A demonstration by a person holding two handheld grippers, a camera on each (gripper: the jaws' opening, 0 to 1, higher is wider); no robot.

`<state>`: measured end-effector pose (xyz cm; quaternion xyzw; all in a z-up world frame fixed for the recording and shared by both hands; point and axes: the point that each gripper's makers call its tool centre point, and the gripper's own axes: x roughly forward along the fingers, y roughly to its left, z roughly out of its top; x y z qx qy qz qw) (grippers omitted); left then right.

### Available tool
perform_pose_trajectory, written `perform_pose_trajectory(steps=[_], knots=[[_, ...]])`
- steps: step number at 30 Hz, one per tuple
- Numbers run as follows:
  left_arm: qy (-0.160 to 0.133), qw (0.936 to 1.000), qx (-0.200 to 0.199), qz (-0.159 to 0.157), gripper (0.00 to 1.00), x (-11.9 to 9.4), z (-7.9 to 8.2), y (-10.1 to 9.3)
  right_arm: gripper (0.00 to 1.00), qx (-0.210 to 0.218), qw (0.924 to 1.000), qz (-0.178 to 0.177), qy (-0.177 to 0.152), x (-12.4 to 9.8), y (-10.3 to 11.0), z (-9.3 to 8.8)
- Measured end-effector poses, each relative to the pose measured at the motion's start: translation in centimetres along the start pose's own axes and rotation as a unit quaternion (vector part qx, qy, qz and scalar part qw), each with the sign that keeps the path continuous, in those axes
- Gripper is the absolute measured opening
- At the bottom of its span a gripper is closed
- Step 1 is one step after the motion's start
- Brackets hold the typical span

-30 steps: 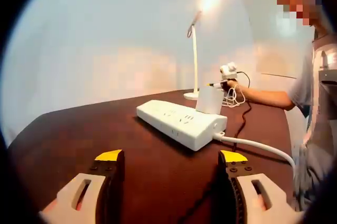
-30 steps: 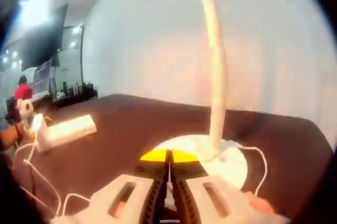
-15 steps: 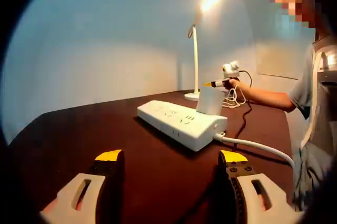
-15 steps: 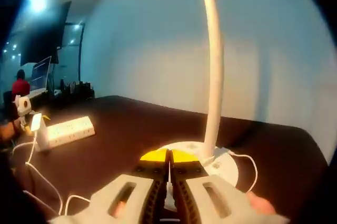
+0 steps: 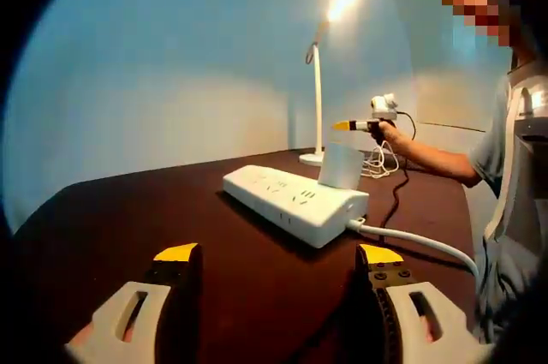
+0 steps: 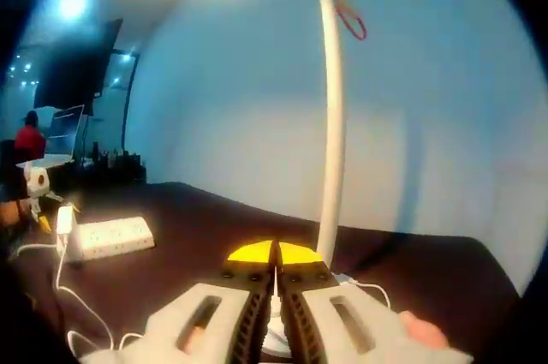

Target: Insert the desk lamp plug into the socket, turn on the power strip switch, turn on the lamp switch, then turn off the lamp switch, turn off the power strip switch, and remove the plug from the socket.

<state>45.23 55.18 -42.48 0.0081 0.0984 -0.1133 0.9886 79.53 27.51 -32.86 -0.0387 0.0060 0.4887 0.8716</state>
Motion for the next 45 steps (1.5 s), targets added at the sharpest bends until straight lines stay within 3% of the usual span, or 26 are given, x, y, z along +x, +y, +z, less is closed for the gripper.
perform_pose_trajectory(steps=[20, 25, 35, 40, 45], knots=[[0.001, 1.0, 0.001, 0.0, 0.7, 0.1, 0.0, 0.0, 0.03, -0.009, 0.9996, -0.003, 0.027, 0.5, -0.4, -1.6], [0.0, 1.0, 0.002, 0.0, 0.7, 0.0, 0.0, -0.1, 0.03, -0.006, 0.9992, 0.014, 0.036, 0.7, 0.1, -2.0], [-0.011, 0.9999, -0.002, -0.003, 0.71, -0.1, 0.4, -0.2, 0.04, -0.011, 0.9986, 0.038, 0.036, -0.2, 1.7, 0.3], [-0.012, 0.9999, -0.004, -0.002, 0.72, -0.2, 0.5, -0.1, 0.17, 0.034, 0.9977, 0.049, 0.031, -0.8, 1.8, 1.2], [-0.018, 0.9998, -0.006, -0.005, 0.73, -0.2, 0.7, -0.3, 0.25, 0.04, 0.9969, 0.059, 0.034, -1.9, 3.1, 1.7]])
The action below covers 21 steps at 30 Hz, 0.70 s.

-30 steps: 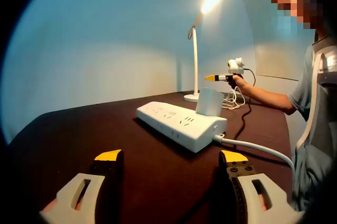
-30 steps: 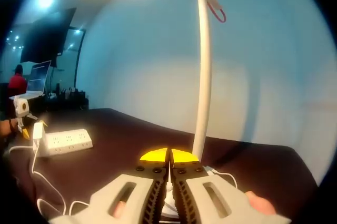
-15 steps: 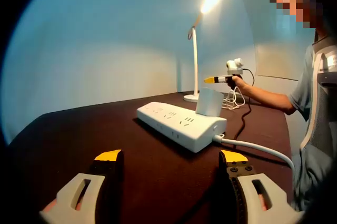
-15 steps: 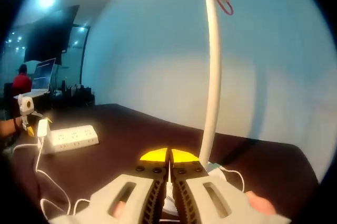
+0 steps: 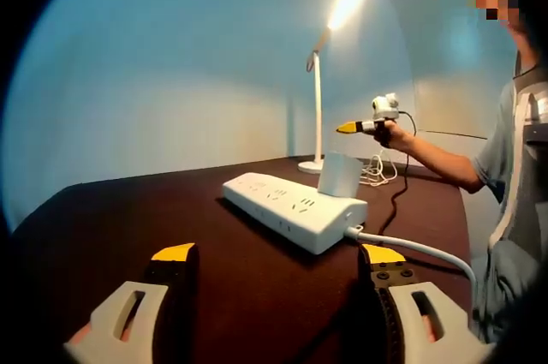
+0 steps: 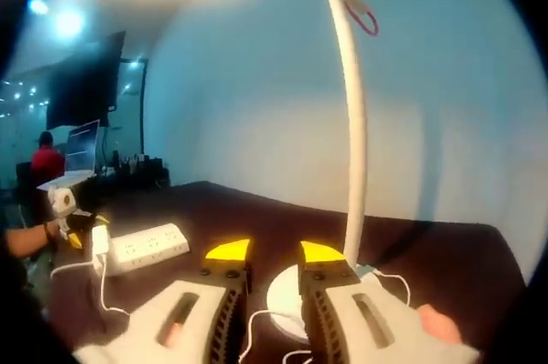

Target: Insert the desk lamp plug into the socket, turn on the power strip switch, turn on the lamp switch, then turn off the lamp switch, turn off the power strip switch, and remove the plug from the socket.

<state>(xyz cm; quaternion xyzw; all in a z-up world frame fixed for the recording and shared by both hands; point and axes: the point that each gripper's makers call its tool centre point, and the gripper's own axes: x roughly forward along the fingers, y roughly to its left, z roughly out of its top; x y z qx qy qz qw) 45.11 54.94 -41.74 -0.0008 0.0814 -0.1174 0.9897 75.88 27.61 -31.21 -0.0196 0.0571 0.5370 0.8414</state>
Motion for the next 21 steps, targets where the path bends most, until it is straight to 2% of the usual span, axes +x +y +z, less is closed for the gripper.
perform_pose_trajectory(steps=[3, 9, 18, 21], knots=[[-0.001, 1.0, 0.0, -0.004, 0.74, 0.0, 0.1, -0.1, 0.31, -0.005, 1.0, 0.003, 0.002, -0.4, 0.0, 0.6], [-0.005, 1.0, 0.0, -0.007, 0.77, 0.0, 0.2, -0.2, 0.39, -0.006, 0.9997, 0.022, 0.004, -1.5, 1.9, 1.1], [-0.013, 0.9999, -0.002, -0.007, 0.79, 0.0, 0.5, -0.1, 0.68, -0.016, 0.9996, 0.023, -0.004, -3.1, 2.7, 2.1], [-0.019, 0.9998, -0.003, -0.007, 0.8, 0.0, 0.7, -0.1, 0.74, -0.02, 0.9995, 0.024, -0.003, -3.5, 3.4, 1.9]])
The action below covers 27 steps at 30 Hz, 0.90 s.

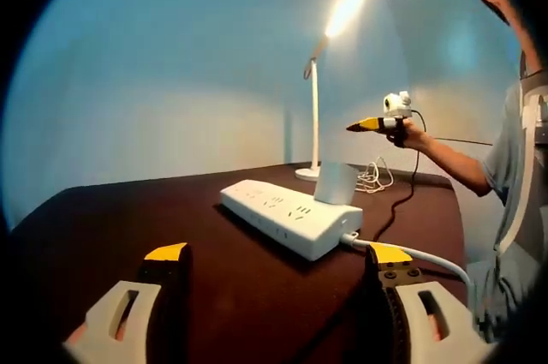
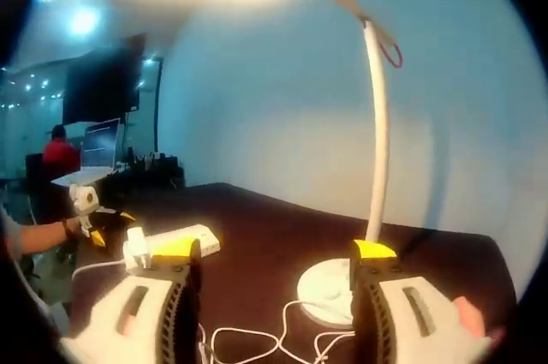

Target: Insert the desk lamp plug into the socket, turn on the power strip switch, turn on the lamp switch, then turn off the lamp switch, turn off the power strip switch, and remove the plug from the socket.

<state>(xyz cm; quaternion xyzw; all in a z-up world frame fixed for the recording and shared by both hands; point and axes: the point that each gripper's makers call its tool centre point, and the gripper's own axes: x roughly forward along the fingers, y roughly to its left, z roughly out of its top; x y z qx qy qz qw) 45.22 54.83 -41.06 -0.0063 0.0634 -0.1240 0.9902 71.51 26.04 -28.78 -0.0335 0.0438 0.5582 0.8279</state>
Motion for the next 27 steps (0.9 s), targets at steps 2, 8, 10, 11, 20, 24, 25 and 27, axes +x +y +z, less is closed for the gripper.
perform_pose_trajectory(steps=[2, 8, 10, 11, 20, 24, 25, 27], knots=[[-0.004, 1.0, -0.001, 0.0, 0.81, 0.0, 0.1, 0.0, 0.79, 0.0, 1.0, 0.001, 0.0, -0.1, 0.3, -0.1], [-0.013, 0.9999, -0.002, 0.0, 0.86, -0.1, 0.5, 0.1, 0.89, 0.005, 1.0, 0.003, 0.004, -0.9, 1.0, -0.5], [-0.016, 0.9999, -0.002, 0.0, 0.88, -0.1, 0.6, 0.1, 0.91, 0.003, 1.0, 0.001, 0.006, -1.3, 1.7, -0.8], [-0.018, 0.9998, -0.002, 0.0, 0.89, -0.1, 0.6, 0.1, 0.91, 0.002, 1.0, 0.001, 0.008, -1.3, 1.8, -0.8], [-0.022, 0.9997, -0.003, -0.001, 0.89, -0.3, 0.8, 0.0, 0.93, 0.008, 1.0, 0.0, 0.002, -3.0, 2.6, -0.5], [-0.02, 0.9998, -0.003, -0.003, 0.89, -0.3, 0.7, 0.0, 0.93, 0.009, 1.0, -0.003, 0.001, -3.8, 3.3, -0.6], [-0.02, 0.9998, -0.003, -0.003, 0.89, -0.3, 0.7, 0.0, 0.93, 0.008, 1.0, -0.005, 0.001, -4.0, 3.2, -0.6], [-0.019, 0.9998, -0.003, -0.003, 0.89, -0.2, 0.7, 0.0, 0.93, 0.009, 0.9999, -0.007, 0.0, -4.3, 3.2, -0.6]])
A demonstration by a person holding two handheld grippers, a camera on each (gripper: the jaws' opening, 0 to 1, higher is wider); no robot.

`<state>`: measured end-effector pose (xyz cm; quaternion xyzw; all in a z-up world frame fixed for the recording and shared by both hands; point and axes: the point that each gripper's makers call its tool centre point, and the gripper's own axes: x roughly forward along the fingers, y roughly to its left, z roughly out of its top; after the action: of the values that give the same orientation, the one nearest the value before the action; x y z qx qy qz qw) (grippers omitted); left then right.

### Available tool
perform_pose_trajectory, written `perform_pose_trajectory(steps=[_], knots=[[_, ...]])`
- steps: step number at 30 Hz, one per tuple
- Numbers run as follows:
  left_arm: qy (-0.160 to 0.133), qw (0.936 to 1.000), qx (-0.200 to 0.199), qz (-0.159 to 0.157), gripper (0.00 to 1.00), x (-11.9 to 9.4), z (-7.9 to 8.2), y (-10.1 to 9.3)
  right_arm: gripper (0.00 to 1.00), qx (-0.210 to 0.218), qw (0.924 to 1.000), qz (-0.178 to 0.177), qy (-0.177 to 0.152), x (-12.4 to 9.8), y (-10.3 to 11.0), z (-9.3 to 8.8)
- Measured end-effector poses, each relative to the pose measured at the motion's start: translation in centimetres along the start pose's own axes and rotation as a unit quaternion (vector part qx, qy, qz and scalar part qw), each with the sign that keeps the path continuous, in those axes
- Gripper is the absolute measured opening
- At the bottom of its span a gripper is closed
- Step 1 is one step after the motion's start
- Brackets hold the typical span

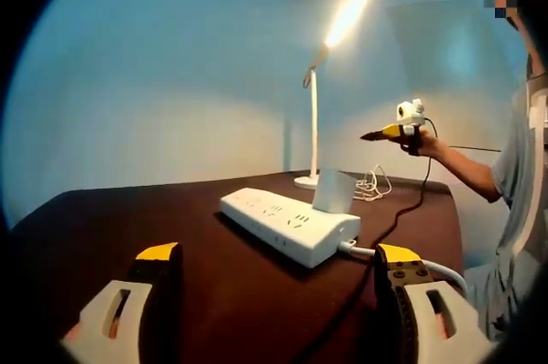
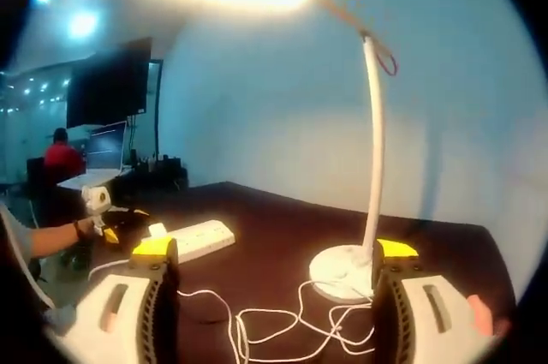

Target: Insert the desk lamp plug into the socket, turn on the power strip switch, turn on the lamp switch, then turn off the lamp switch, turn off the power strip switch, and remove the plug from the socket.

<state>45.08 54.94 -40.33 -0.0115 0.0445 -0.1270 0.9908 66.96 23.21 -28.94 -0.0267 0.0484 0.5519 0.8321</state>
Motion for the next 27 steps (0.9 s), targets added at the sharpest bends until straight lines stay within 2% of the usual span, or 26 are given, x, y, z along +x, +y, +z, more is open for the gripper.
perform_pose_trajectory(steps=[14, 27], knots=[[0.005, 1.0, -0.004, 0.002, 0.88, 0.1, -0.2, 0.2, 0.93, -0.005, 1.0, -0.003, 0.008, -1.2, 1.5, -0.6], [0.007, 0.9999, -0.01, 0.002, 0.88, 0.2, -0.3, 0.0, 0.93, -0.011, 0.9998, -0.015, 0.0, -3.5, 2.0, 0.0]])
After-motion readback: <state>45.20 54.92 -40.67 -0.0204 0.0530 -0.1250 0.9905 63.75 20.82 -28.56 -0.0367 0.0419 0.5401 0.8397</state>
